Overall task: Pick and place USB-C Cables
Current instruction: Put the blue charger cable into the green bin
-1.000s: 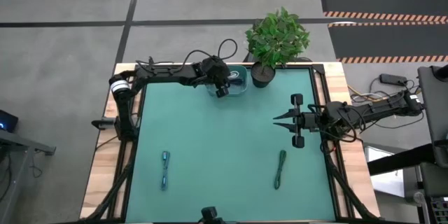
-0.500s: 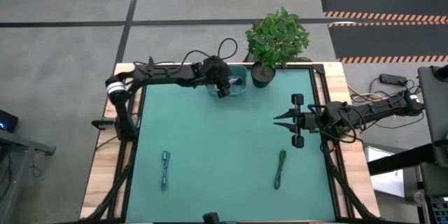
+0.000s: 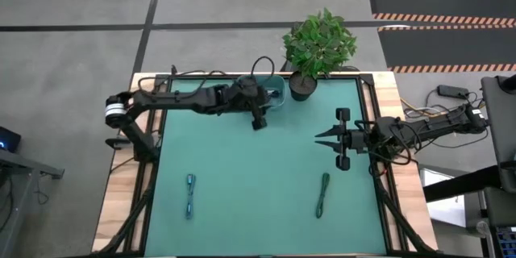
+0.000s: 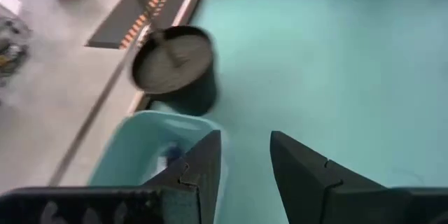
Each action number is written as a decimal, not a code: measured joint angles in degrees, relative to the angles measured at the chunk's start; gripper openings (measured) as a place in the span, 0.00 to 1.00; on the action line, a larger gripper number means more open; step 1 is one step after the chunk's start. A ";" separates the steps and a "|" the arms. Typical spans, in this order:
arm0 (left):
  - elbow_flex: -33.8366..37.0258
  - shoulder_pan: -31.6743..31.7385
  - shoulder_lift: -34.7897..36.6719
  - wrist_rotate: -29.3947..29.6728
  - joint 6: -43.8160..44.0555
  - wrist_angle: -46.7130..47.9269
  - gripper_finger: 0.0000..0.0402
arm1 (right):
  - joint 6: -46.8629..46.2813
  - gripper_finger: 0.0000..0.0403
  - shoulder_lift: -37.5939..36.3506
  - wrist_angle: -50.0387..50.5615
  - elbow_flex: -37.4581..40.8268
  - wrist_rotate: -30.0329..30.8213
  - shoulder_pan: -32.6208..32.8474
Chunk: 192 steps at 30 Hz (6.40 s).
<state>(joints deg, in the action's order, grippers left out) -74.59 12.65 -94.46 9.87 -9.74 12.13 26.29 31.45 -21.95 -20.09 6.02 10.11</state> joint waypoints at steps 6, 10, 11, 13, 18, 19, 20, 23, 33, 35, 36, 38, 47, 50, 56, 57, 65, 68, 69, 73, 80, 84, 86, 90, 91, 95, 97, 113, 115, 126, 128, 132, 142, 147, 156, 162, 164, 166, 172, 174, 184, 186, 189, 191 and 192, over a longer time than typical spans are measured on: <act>0.02 -5.74 0.65 0.02 5.26 8.32 0.27 | -0.83 0.15 -0.32 0.15 -0.01 0.46 0.00; 0.10 -9.83 0.69 0.03 11.42 15.43 0.27 | -1.17 0.15 -0.32 0.16 -0.01 2.10 -0.02; 0.11 -11.02 0.69 0.04 13.03 17.07 0.27 | -1.19 0.15 -0.32 0.18 -0.01 2.12 -0.01; 0.23 -13.43 0.69 0.02 16.06 19.85 0.27 | -1.19 0.15 -0.32 0.16 -0.01 2.10 -0.02; 1.13 -19.13 0.84 0.02 23.63 24.94 0.27 | -1.19 0.15 -0.30 0.12 -0.01 2.10 -0.02; 1.39 -20.14 0.88 0.02 25.27 25.95 0.27 | -1.19 0.15 -0.30 0.11 -0.01 2.10 -0.01; 1.72 -21.13 0.90 0.02 27.09 27.08 0.27 | -1.19 0.15 -0.30 0.06 -0.01 2.11 -0.02; 2.79 -24.00 0.95 -0.13 33.24 30.55 0.27 | -1.22 0.15 -0.30 -0.04 -0.01 2.10 -0.02; 3.02 -34.79 3.05 -8.02 72.59 52.19 0.27 | -1.67 0.15 -0.30 -0.27 -0.01 2.10 -0.02; 3.54 -37.77 3.53 -8.09 79.16 54.06 0.27 | -1.67 0.15 -0.30 -0.25 -0.01 2.10 -0.01; 3.97 -39.08 3.64 -8.10 82.73 54.54 0.27 | -1.67 0.15 -0.30 -0.25 -0.01 2.10 0.00; 5.01 -41.31 4.01 -8.52 89.40 54.68 0.27 | -1.65 0.15 -0.30 -0.25 -0.01 2.10 0.00; 10.22 -47.41 4.40 -10.33 105.39 52.58 0.27 | -1.92 0.15 -0.30 -0.95 -0.01 1.69 0.00; 12.06 -48.35 4.39 -11.00 108.18 51.42 0.27 | -2.20 0.15 -0.29 -0.94 -0.01 1.46 -0.01; 13.36 -48.76 4.20 -11.14 109.70 51.25 0.36 | -2.02 0.15 -0.28 -0.93 -0.01 1.46 -0.02; 13.59 -48.78 4.05 -11.08 109.93 51.18 0.39 | -1.80 0.15 -0.30 -0.93 -0.01 1.46 0.00; 17.20 -49.28 3.75 -11.08 111.45 47.78 0.58 | -1.63 0.15 -0.30 -0.93 -0.01 1.46 0.00; 18.60 -49.31 3.75 -10.86 111.65 46.44 0.59 | -1.63 0.15 -0.29 -0.91 -0.01 1.46 0.00; 19.21 -49.33 3.75 -10.63 112.21 45.38 0.59 | -1.63 0.15 -0.28 -0.91 -0.01 1.46 -0.02; 22.57 -49.84 3.75 -9.70 114.44 41.51 0.57 | -1.63 0.15 -0.27 -0.88 -0.01 1.46 -0.01; 25.42 -49.94 3.75 -8.98 115.91 37.48 0.49 | -1.63 0.15 -0.29 -0.88 -0.01 1.46 0.00; 25.46 -49.94 3.75 -8.98 115.91 37.72 0.44 | -1.63 0.15 -0.27 -0.87 -0.01 1.46 -0.02; 25.46 -49.97 3.75 -8.94 115.91 37.71 0.41 | -1.63 0.15 -0.27 -0.88 -0.01 1.46 -0.01; 25.46 -49.99 3.75 -8.92 115.91 37.61 0.35 | -1.63 0.15 -0.28 -0.87 -0.01 1.46 -0.02; 25.46 -49.99 3.75 -8.93 115.91 37.60 0.33 | -1.62 0.15 -0.27 -0.86 -0.01 1.46 0.00; 25.46 -49.99 3.75 -8.91 115.91 37.59 0.28 | -1.26 0.15 -0.27 -0.86 -0.01 1.46 -0.02; 25.46 -49.99 3.75 -8.65 115.91 37.59 0.25 | -1.26 0.15 -0.27 -0.88 0.00 1.46 -0.01; 24.77 -49.89 5.69 0.32 108.10 38.03 0.03 | -1.37 0.15 -0.27 -0.82 -0.01 1.46 0.00; 24.19 -49.88 7.23 2.74 106.33 38.23 0.02 | -1.61 0.15 -0.30 -0.84 -0.01 1.46 0.00; 22.50 -49.76 21.08 30.89 77.90 29.65 0.01 | -3.16 0.15 2.10 -4.19 -0.01 1.46 -0.02; 22.79 -49.71 23.23 33.82 67.58 24.31 0.01 | -3.28 0.15 3.92 -6.84 -0.01 1.44 0.00; 24.59 -48.63 26.63 35.44 45.70 8.91 0.01 | -3.38 0.15 8.95 -13.49 -0.01 1.46 0.00; 30.21 -45.94 28.33 34.48 5.23 -22.57 0.01 | -6.14 0.15 26.79 -35.31 -0.45 1.46 0.00; 33.27 -41.37 28.45 27.22 -5.00 -36.34 0.01 | -6.90 0.15 33.59 -36.95 -5.25 1.63 -0.01; 33.89 -31.31 27.93 19.94 -7.55 -40.31 0.02 | -5.21 0.19 41.90 -36.47 -16.58 3.04 -0.04; 33.88 -29.09 27.89 18.20 -7.52 -40.84 0.02 | -6.69 0.33 45.74 -31.81 -23.82 6.94 -1.03; 33.88 -29.09 27.88 18.11 -7.59 -41.72 0.02 | -7.46 0.38 47.11 -29.27 -26.06 7.06 -1.66; 33.88 -29.00 27.88 18.12 -8.13 -42.08 0.02 | -9.01 0.42 48.37 -26.76 -28.20 6.60 -2.28; 33.88 -28.76 27.88 18.13 -8.67 -42.32 0.02 | -13.89 0.50 51.10 -20.97 -34.28 -2.64 -4.43; 33.88 -28.74 27.88 18.14 -8.74 -42.23 0.02 | -14.34 0.52 51.86 -20.12 -35.74 -4.04 -4.76; 33.88 -28.72 27.88 18.21 -9.09 -42.86 0.02 | -9.46 0.42 56.42 -19.77 -41.20 -4.98 -4.90; 33.88 -28.72 27.88 18.27 -9.09 -42.87 0.02 | -8.88 0.35 56.77 -19.90 -41.67 -5.00 -4.90; 33.88 -28.72 27.85 18.29 -9.05 -42.89 0.02 | -8.73 0.19 56.49 -19.20 -41.60 -4.98 -4.90; 33.90 -28.72 27.85 18.29 -9.04 -42.87 0.02 | -8.61 0.10 56.00 -18.20 -41.60 -4.98 -4.90; 33.90 -28.72 27.85 18.29 -9.02 -43.00 0.02 | -8.36 0.09 55.93 -18.09 -41.60 -4.96 -4.90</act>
<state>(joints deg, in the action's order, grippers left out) -40.69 -16.08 -66.61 28.16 -18.76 -30.87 17.93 87.38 -40.03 -61.69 1.06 5.21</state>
